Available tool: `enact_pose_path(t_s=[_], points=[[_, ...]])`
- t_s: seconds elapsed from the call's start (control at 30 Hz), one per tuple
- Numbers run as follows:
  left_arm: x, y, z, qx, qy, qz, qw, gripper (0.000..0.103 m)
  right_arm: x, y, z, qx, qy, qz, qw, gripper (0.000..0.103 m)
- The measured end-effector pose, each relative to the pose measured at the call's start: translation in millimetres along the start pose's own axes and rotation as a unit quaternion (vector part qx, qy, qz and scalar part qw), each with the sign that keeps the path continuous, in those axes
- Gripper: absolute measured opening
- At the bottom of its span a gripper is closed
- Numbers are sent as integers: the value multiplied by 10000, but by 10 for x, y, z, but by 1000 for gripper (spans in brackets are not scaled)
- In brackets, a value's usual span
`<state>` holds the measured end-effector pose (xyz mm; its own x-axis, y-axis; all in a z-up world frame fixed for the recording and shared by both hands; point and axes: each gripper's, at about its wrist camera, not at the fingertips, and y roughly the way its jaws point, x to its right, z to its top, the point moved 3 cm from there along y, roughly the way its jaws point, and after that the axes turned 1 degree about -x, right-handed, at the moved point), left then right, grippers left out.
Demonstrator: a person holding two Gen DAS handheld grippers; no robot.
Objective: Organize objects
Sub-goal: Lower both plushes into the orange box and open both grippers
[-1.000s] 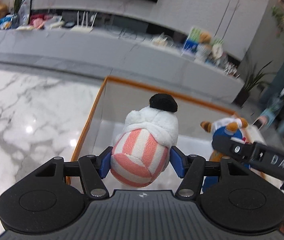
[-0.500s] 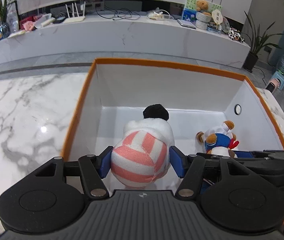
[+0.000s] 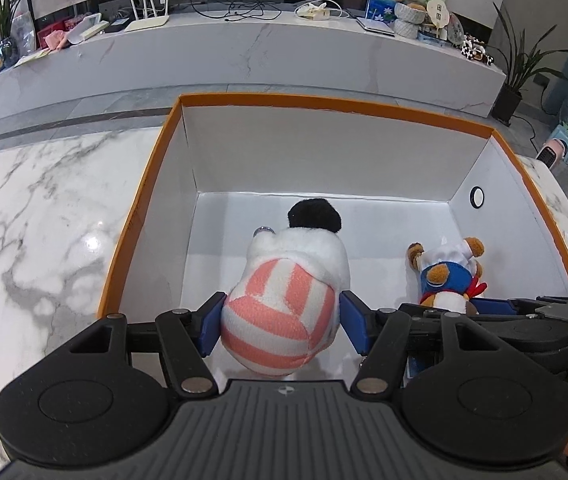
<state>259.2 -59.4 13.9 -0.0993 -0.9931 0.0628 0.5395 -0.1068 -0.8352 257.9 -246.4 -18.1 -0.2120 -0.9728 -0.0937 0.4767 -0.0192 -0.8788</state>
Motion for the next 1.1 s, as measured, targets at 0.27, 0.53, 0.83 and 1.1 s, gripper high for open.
enact_pose_path(t_s=[0.27, 0.53, 0.83, 1.1], points=[[-19, -24, -10, -55, -80, 42, 9999, 73, -29, -19, -4, 80, -15, -176, 9998, 78], [-41, -81, -8, -21, -89, 295, 9995, 73, -27, -55, 30, 179, -69, -243, 9995, 83], [-88, -199, 0, 109, -122, 347, 9993, 73, -52, -185, 13, 287, -63, -174, 9994, 89], [-102, -244, 0, 159, -135, 317, 9993, 73, -78, -247, -2, 401, -42, -152, 9991, 90]])
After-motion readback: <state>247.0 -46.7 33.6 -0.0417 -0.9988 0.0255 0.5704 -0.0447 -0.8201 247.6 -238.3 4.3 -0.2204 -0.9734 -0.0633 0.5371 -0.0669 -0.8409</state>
